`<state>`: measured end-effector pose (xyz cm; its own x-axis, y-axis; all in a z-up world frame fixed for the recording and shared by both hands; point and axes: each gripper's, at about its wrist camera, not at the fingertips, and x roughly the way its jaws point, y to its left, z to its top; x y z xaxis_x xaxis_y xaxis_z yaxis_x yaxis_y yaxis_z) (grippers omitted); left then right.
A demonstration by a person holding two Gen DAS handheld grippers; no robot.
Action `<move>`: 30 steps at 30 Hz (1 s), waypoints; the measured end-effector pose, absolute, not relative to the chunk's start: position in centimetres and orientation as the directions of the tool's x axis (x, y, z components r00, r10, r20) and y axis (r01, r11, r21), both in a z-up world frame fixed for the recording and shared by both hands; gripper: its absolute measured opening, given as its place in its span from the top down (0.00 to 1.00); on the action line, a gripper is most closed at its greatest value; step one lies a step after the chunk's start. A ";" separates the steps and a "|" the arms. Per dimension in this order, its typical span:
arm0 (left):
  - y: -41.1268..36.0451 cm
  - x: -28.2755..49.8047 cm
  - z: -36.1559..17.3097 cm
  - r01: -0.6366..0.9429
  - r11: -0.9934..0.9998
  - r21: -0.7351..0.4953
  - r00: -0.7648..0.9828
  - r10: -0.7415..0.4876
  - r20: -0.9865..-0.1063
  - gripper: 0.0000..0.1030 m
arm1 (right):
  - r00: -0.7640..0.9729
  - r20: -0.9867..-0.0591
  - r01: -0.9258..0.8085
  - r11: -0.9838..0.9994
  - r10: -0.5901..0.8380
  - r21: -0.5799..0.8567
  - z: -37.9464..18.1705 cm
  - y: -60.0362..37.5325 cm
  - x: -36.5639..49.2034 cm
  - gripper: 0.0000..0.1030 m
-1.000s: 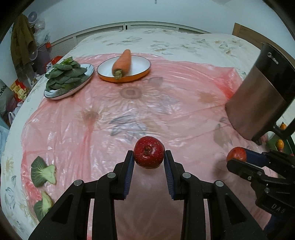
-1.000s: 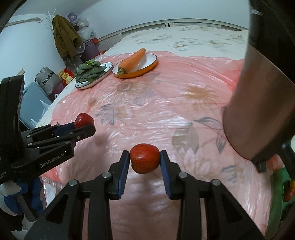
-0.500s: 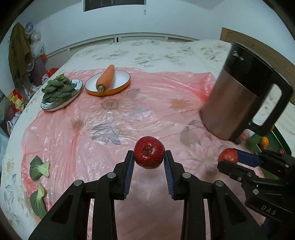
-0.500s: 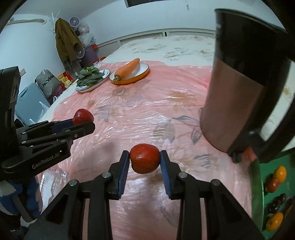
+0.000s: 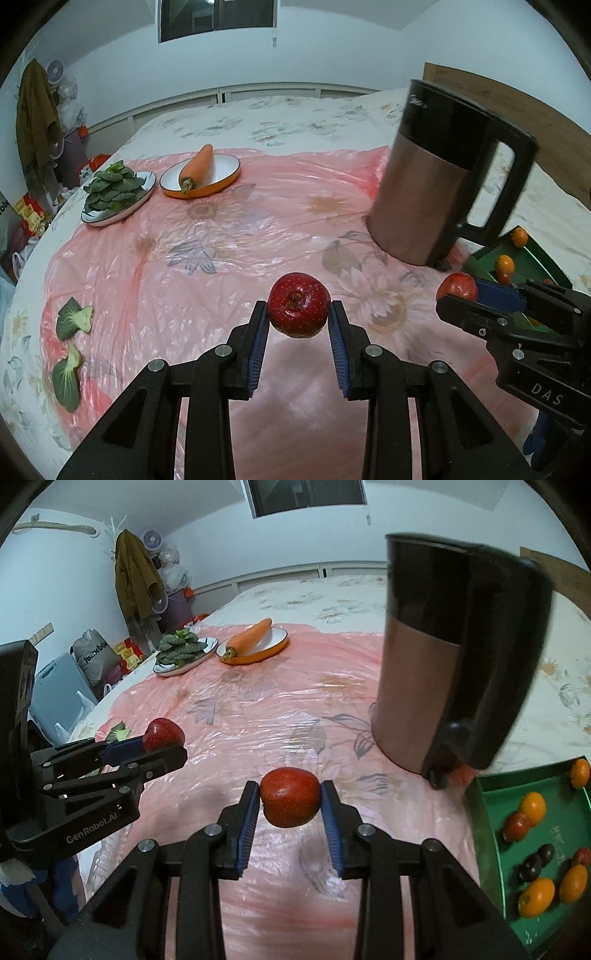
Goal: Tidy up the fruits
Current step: 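Carry the tomato with the left tool while the right tool carries its tomato over the tray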
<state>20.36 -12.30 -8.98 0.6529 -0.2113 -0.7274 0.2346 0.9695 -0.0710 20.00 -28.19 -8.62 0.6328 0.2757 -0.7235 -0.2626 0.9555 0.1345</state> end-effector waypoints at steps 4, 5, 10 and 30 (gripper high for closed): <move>-12.3 17.6 -7.5 0.242 0.968 -0.058 0.677 -0.211 -0.705 0.73 | 0.658 -0.703 -0.244 0.960 0.270 0.141 -7.6 -29.1 17.8 0.69; -12.2 17.2 -7.2 0.242 0.969 -0.054 0.681 -0.209 -0.702 0.73 | 0.664 -0.697 -0.240 0.960 0.269 0.141 -7.1 -29.2 17.1 0.69; -12.2 13.8 -4.8 0.244 0.969 -0.019 0.707 -0.192 -0.681 0.73 | 0.686 -0.680 -0.228 0.964 0.258 0.136 -5.3 -29.9 14.1 0.69; -20.9 10.0 -3.4 0.355 0.932 0.065 0.704 -0.221 -0.675 0.73 | 0.748 -0.646 -0.067 0.986 0.150 0.151 -3.2 -41.0 8.1 0.69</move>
<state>10.04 -20.87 -3.39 0.7037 -0.2210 -0.6753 0.3555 0.9324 0.0653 8.06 -41.00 -3.21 0.7481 0.1498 -0.6465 -0.0670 0.9863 0.1510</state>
